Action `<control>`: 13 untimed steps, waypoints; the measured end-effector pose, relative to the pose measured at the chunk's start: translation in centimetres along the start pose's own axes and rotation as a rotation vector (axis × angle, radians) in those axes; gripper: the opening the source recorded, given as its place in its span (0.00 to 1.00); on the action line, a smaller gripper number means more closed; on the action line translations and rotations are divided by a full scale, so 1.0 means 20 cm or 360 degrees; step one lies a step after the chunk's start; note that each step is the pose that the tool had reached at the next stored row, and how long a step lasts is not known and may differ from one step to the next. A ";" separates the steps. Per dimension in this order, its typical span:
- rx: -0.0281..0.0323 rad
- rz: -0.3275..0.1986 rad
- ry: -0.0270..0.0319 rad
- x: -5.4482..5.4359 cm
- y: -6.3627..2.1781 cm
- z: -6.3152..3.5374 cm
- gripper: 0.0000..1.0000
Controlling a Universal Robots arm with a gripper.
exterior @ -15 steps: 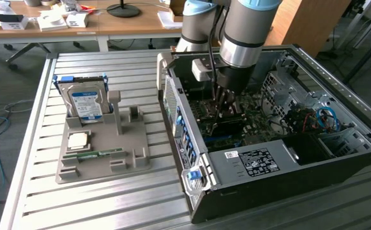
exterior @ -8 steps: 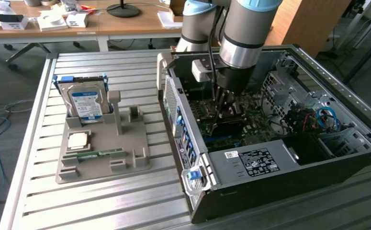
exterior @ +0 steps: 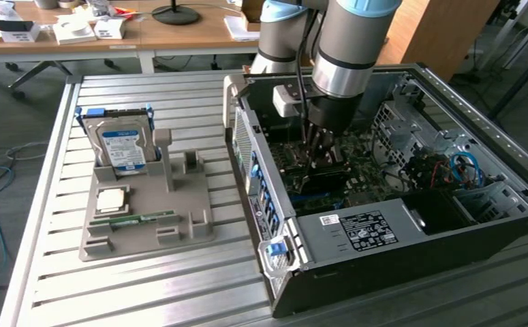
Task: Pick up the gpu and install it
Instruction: 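Press down on the gpu until it lock into place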
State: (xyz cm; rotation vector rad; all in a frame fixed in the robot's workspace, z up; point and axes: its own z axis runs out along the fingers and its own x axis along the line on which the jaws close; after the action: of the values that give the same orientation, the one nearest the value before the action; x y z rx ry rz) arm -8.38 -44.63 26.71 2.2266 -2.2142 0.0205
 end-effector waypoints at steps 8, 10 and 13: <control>-0.00001 0.0000 0.00002 0.00 0.000 0.004 0.10; 0.00000 0.0000 0.00000 0.00 0.000 0.005 0.10; -0.00003 0.0000 0.00005 0.00 0.001 0.010 0.10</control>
State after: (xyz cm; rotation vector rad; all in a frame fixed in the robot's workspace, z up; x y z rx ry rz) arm -8.39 -44.63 26.50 2.2263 -2.2139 0.0207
